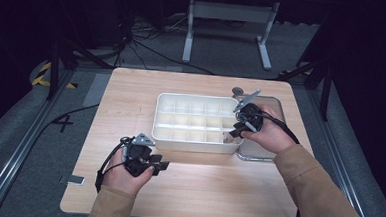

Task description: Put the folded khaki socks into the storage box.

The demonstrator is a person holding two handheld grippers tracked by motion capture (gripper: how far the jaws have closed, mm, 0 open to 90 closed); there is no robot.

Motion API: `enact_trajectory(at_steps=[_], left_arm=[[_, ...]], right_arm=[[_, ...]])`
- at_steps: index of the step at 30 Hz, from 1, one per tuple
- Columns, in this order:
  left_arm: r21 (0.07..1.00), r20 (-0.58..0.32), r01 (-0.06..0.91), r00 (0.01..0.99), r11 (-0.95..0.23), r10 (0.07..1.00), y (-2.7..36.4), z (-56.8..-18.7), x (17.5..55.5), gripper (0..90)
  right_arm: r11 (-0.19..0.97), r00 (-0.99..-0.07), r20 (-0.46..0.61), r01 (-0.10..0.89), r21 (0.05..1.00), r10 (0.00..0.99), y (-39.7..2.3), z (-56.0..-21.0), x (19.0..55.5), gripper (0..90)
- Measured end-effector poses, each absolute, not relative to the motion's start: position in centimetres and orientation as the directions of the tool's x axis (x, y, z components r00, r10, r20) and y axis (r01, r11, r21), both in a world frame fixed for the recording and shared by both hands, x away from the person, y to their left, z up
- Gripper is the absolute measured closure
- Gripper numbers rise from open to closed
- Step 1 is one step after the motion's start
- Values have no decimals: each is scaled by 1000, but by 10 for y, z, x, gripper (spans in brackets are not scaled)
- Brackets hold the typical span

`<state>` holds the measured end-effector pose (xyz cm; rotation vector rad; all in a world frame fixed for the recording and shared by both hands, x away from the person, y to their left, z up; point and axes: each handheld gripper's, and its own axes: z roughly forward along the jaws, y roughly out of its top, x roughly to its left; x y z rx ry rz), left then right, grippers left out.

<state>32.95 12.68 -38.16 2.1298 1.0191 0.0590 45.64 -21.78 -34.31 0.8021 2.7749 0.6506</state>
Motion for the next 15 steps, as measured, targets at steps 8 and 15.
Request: enact_trajectory(at_steps=[8,15], left_arm=[[653,-271,650,680,-389,682,128,-383,329,622],[660,-267,646,679,-384,684,131,-382,326,621]], right_arm=[[715,-850,-34,419,560,525,-226,-331,434,601],[674,-862,-16,384,630,507,-237,-327,410,566]])
